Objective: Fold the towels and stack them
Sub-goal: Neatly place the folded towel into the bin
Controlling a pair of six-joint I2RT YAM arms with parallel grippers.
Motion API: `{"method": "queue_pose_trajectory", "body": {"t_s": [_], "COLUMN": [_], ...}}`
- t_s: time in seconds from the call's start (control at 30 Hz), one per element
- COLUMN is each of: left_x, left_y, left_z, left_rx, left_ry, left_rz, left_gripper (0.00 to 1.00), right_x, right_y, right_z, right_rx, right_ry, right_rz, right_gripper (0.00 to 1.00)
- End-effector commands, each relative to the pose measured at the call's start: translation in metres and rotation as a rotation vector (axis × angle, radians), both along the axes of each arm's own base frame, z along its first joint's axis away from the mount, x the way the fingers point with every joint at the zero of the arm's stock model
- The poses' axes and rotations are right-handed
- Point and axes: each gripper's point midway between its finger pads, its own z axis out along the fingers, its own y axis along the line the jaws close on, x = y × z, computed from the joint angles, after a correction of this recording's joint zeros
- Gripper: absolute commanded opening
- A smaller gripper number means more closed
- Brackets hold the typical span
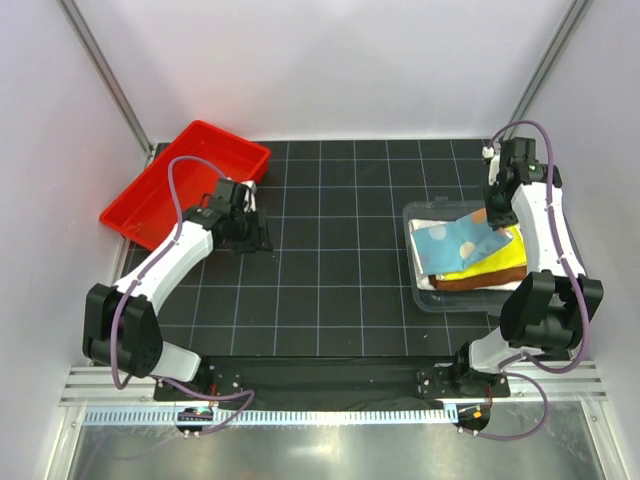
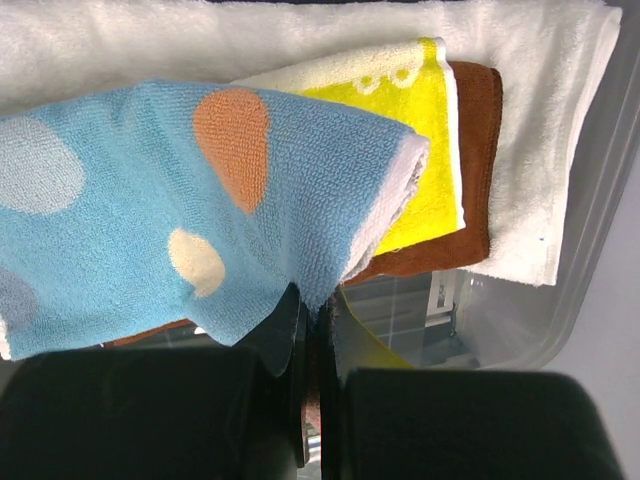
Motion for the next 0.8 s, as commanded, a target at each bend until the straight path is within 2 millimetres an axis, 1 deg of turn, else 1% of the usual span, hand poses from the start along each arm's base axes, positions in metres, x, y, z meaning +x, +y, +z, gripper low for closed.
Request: {"method": "queue_pose_trajectory", "body": {"t_s": [0.0, 0.07, 0.13, 0.23, 0.3, 0.33, 0.43, 0.47, 0.6, 0.63, 0.67, 0.7, 0.73, 0.77], "left_x": [0.012, 0.013, 0.014, 0.013, 0.015, 0.016, 0.020, 0.020, 0.027, 0.030, 0.030, 0.031, 0.032, 0.034], "left_y": [0.000, -0.002, -0.002, -0.001, -0.001, -0.001, -0.003, -0.003, -0.005, -0.006, -0.006, -0.007, -0.007, -0.008], "left_z": [0.014, 0.013, 0.012, 0.011, 0.014, 0.015, 0.021, 0.022, 0.029, 0.032, 0.032, 0.033, 0.033, 0.034], "left_rx": [-0.014, -0.021, -0.021, -0.021, -0.023, -0.024, -0.027, -0.027, -0.028, -0.031, -0.029, -0.031, -0.032, -0.034], "left_ry": [-0.047, -0.041, -0.038, -0.034, -0.043, -0.042, -0.050, -0.050, -0.062, -0.063, -0.059, -0.060, -0.058, -0.059], "left_rz": [-0.003, -0.009, -0.010, -0.013, -0.011, -0.012, -0.016, -0.020, -0.020, -0.022, -0.023, -0.024, -0.022, -0.025], "left_gripper": [0.50, 0.50, 0.50, 0.50, 0.51, 0.51, 0.51, 0.51, 0.51, 0.51, 0.51, 0.51, 0.51, 0.51], "right_x": [0.007, 0.003, -0.005, -0.011, -0.014, -0.013, -0.010, -0.010, -0.003, 0.003, 0.005, 0.007, 0.007, 0.009], "right_y": [-0.002, -0.006, -0.012, -0.011, -0.011, -0.010, -0.012, -0.013, -0.018, -0.021, -0.022, -0.024, -0.022, -0.016], "right_z": [0.035, 0.035, 0.040, 0.045, 0.048, 0.051, 0.052, 0.048, 0.042, 0.043, 0.038, 0.038, 0.035, 0.034], "right_rx": [-0.016, -0.024, -0.022, -0.012, -0.016, -0.010, -0.010, -0.009, -0.005, -0.015, -0.010, -0.012, 0.002, 0.034], "right_ry": [-0.103, -0.109, -0.126, -0.128, -0.134, -0.146, -0.146, -0.129, -0.122, -0.142, -0.130, -0.128, -0.112, -0.112], "right_rz": [0.010, -0.003, -0.038, -0.050, -0.059, -0.059, -0.060, -0.054, -0.065, -0.072, -0.074, -0.079, -0.076, -0.059], "right_gripper": [0.01, 0.01, 0.01, 0.01, 0.01, 0.01, 0.01, 0.01, 0.01, 0.01, 0.02, 0.02, 0.01, 0.01]}}
